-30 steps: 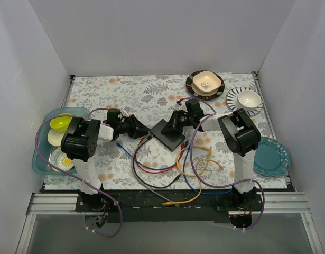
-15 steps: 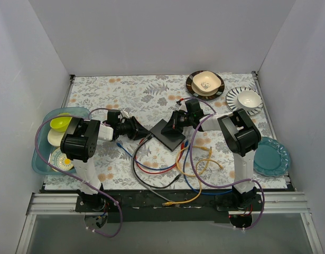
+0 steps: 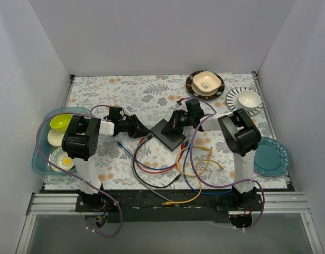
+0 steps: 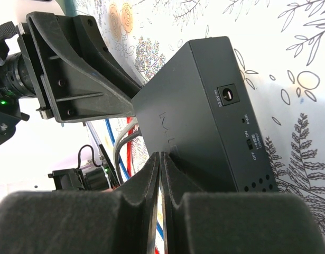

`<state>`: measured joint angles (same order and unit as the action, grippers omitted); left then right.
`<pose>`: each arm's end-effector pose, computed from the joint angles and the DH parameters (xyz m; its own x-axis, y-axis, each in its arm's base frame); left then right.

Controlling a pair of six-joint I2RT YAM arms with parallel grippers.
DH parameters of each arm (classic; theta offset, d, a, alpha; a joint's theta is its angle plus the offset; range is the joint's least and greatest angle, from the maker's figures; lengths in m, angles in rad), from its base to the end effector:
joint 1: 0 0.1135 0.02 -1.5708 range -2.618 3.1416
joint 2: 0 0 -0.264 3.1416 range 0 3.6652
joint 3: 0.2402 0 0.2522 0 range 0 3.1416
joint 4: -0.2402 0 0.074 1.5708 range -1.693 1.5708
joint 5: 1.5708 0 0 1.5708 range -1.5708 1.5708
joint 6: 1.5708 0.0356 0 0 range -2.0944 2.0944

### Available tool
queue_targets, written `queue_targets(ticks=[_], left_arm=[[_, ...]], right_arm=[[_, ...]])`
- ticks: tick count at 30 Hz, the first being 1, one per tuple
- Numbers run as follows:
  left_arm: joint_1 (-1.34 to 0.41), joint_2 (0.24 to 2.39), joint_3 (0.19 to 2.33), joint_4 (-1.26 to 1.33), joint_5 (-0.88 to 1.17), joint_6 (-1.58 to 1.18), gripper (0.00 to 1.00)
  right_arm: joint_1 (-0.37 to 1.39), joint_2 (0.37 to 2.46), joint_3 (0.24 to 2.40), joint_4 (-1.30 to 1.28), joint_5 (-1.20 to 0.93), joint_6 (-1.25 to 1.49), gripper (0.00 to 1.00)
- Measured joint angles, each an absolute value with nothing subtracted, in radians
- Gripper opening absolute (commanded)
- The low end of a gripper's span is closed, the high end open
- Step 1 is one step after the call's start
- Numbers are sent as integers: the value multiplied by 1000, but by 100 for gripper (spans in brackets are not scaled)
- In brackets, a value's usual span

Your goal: Pull the plug from the switch port

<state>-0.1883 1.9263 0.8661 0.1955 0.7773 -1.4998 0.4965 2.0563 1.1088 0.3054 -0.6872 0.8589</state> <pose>0.3376 -0.0898 0.1010 -0.6320 -0.6034 0.4863 -0.7044 0.1857 -0.6851 0.3552 0.2181 0.1223 -0.9610 0.1450 -0.2355 -0.1337 0.5019 0.8545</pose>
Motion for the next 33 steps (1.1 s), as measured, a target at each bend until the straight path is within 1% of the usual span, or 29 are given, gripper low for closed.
queue_targets(ticks=[4, 9, 10, 11, 13, 15, 29, 33], left_arm=[[-193, 1926, 879, 166, 762, -1480, 19], [-199, 1926, 887, 151, 750, -1449, 18], [-200, 1926, 892, 142, 748, -1442, 15], [-201, 1926, 896, 135, 746, -1434, 11], [-206, 1926, 907, 122, 741, -1417, 4], [-212, 1926, 921, 114, 734, -1403, 0], [-243, 1878, 915, 82, 661, -1365, 0], [-244, 1861, 911, 57, 636, -1365, 0]], right_arm=[[496, 2056, 1109, 305, -688, 857, 12], [496, 2059, 1112, 305, -690, 857, 11], [496, 2062, 1114, 305, -692, 857, 12], [496, 2064, 1117, 305, -694, 857, 12], [496, 2065, 1119, 305, -695, 857, 12], [496, 2066, 1121, 303, -695, 857, 12], [496, 2067, 1124, 297, -695, 841, 11], [499, 2034, 1124, 251, -642, 795, 11]])
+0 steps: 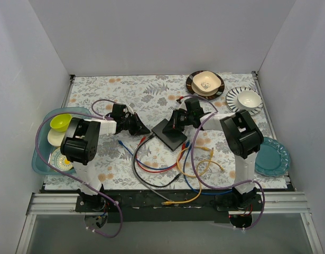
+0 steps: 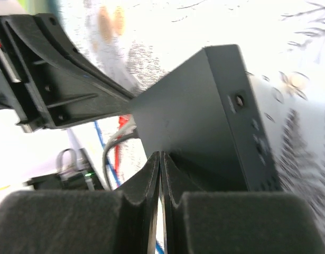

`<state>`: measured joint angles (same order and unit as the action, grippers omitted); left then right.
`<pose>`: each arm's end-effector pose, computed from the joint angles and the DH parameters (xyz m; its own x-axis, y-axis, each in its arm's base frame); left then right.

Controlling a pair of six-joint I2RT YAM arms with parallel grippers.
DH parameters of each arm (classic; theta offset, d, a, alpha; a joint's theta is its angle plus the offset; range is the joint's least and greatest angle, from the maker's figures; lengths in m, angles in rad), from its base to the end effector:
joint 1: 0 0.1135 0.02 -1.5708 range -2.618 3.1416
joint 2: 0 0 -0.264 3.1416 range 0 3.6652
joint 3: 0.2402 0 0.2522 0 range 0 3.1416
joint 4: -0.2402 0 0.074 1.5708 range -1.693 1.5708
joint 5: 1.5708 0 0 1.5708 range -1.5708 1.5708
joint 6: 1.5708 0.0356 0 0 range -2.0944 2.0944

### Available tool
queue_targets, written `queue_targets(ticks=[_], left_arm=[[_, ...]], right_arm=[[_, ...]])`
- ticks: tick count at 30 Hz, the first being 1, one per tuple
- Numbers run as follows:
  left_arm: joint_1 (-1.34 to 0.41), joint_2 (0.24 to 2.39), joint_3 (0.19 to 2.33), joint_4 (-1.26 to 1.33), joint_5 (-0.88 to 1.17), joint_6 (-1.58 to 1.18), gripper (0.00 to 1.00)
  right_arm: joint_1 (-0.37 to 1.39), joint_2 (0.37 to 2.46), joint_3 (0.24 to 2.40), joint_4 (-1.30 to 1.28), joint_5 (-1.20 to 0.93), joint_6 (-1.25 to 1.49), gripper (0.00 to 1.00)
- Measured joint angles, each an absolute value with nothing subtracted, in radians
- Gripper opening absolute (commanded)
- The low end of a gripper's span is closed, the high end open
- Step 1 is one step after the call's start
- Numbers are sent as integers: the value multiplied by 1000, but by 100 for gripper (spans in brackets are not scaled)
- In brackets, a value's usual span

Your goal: Pull the plug from the switch port

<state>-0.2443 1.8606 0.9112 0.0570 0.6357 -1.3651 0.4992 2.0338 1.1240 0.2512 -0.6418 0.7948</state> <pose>0.3357 -0.1055 0.1223 -0.6988 -0.6376 0.3244 -0.6259 0.3254 -0.7087 0.3557 0.2182 0.1304 -0.9467 0.1350 -0.2924 -0.1762 0.5430 0.8211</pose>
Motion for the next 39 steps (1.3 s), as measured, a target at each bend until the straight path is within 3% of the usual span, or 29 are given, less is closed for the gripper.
queue_targets(ticks=[9, 16, 18, 23, 26, 39], left_arm=[[-301, 1874, 937, 51, 613, -1393, 0], [-395, 1932, 1007, 52, 609, -1435, 0], [-400, 1934, 1016, 43, 601, -1441, 4], [-376, 1932, 1023, 22, 581, -1460, 25], [-339, 1921, 1001, 61, 611, -1492, 29], [-306, 1780, 847, 307, 795, -1641, 31]], right_arm=[[506, 1916, 1118, 47, -461, 638, 17], [506, 1863, 1096, -15, -412, 587, 28], [506, 1844, 1090, -36, -391, 573, 28], [502, 1831, 1089, -52, -393, 571, 14], [492, 1847, 1087, -31, -432, 597, 9], [460, 1927, 1068, 109, -570, 685, 6]])
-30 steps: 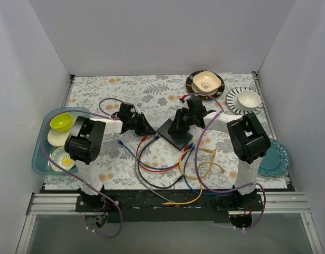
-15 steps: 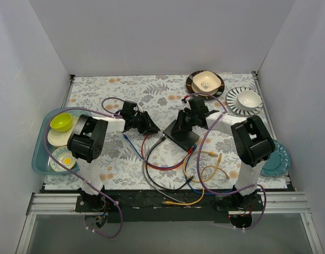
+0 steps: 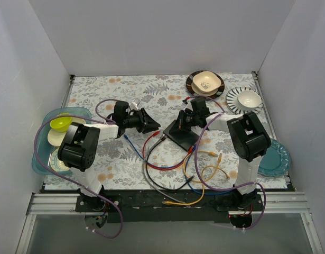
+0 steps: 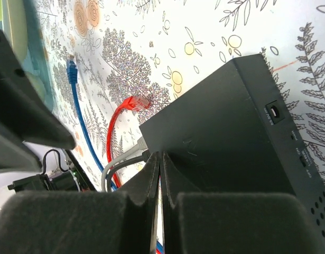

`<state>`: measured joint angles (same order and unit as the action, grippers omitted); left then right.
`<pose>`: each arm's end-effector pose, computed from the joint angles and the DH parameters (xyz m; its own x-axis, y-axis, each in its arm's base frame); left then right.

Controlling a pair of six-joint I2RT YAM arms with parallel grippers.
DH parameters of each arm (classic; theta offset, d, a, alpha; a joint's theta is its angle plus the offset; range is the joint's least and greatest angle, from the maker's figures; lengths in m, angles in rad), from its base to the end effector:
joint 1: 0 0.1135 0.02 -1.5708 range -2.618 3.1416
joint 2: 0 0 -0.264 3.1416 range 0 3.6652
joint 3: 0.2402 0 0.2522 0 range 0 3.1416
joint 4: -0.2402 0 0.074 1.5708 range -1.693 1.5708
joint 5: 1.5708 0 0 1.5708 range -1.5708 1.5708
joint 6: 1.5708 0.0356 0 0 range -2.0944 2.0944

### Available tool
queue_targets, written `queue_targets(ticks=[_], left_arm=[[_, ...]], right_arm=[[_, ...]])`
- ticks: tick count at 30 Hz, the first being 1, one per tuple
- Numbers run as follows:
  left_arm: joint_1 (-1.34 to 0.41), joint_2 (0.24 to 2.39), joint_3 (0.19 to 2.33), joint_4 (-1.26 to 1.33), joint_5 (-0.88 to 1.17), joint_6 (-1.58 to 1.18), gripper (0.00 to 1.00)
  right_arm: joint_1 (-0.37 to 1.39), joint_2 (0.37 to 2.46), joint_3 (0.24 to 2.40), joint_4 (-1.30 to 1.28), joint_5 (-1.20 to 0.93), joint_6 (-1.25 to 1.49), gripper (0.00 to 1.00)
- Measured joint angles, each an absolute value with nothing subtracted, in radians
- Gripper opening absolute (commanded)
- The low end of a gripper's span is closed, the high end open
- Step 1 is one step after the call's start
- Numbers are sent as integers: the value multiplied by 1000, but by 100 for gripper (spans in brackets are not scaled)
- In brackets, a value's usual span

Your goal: Pull the plug from the switch port

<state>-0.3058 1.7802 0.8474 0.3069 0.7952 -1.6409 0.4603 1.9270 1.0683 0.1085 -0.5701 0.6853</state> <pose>0.3253 -0.1294 0.1527 -0.7216 -0.5046 0.4740 -0.6107 0.1414 -0.7791 0.3441 0.1921 0.1438 -0.9335 0.1319 -0.3335 -0.1768 0.6398 0.7479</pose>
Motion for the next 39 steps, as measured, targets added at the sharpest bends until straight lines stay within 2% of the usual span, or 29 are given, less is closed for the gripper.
queue_targets(ticks=[12, 28, 39], left_arm=[[-362, 1829, 845, 310, 822, -1623, 29], [-362, 1922, 922, 154, 689, -1532, 30], [-364, 1971, 951, 182, 735, -1510, 30]], right_arm=[[460, 1938, 1064, 138, -587, 704, 6], [460, 1938, 1064, 138, -588, 705, 6], [460, 1939, 1056, 154, -591, 708, 6]])
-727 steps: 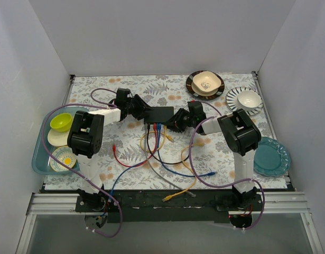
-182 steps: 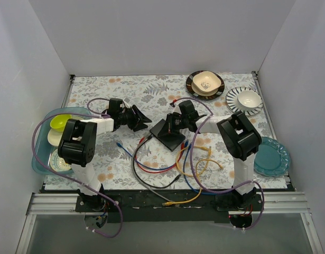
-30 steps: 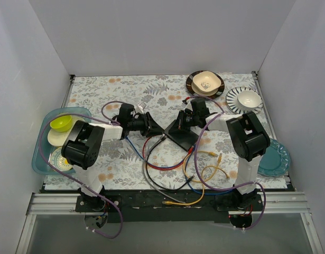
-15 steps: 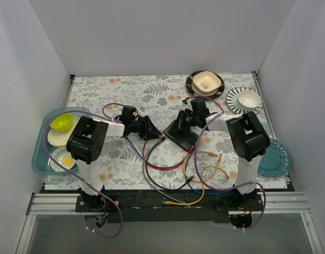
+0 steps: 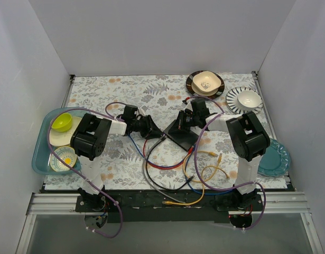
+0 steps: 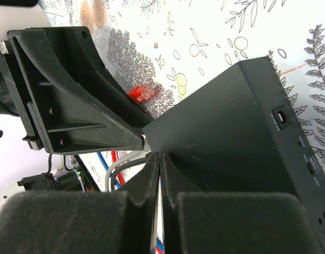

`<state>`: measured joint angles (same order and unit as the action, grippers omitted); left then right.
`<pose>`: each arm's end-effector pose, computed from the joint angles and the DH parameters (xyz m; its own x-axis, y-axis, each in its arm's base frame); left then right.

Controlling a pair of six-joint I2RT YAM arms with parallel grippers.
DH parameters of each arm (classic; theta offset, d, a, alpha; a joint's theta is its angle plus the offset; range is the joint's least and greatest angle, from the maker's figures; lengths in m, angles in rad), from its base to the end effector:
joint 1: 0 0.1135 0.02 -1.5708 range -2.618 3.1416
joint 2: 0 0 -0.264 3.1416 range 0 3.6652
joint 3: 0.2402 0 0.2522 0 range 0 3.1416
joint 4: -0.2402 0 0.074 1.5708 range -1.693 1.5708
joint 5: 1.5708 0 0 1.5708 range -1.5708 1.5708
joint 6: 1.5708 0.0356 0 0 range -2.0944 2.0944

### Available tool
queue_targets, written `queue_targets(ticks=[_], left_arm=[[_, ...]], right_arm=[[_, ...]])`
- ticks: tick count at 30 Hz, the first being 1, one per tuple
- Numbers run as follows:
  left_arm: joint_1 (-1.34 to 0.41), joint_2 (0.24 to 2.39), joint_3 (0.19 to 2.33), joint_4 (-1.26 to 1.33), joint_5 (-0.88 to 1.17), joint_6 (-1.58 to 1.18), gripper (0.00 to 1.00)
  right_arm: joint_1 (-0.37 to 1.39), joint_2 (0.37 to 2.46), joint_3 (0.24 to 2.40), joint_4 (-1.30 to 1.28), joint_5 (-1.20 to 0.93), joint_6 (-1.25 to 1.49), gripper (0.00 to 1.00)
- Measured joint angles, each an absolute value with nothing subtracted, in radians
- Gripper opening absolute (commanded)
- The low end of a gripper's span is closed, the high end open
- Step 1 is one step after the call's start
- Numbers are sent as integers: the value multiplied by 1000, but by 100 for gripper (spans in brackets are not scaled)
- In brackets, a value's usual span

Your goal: Pull the plug from the switch port

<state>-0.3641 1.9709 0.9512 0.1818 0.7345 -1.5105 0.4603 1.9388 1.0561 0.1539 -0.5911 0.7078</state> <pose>0.3367 -0.1538 0.1047 -0.7239 -0.5169 0.4569 -0.6521 0.2964 -0.6978 0.3443 0.1929 0.1397 -0.9353 0.1388 -0.3255 -0.1753 0.6173 0.7670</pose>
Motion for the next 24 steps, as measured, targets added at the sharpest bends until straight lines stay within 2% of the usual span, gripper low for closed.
queue_targets(ticks=[12, 20, 24], left_arm=[[-371, 1995, 971, 200, 737, -1518, 27], [-381, 2007, 999, 172, 711, -1499, 18], [-384, 2008, 1007, 163, 704, -1491, 18]], right_arm=[[460, 1939, 1056, 154, -592, 707, 6], [460, 1940, 1056, 155, -592, 707, 6], [460, 1944, 1056, 158, -601, 707, 6]])
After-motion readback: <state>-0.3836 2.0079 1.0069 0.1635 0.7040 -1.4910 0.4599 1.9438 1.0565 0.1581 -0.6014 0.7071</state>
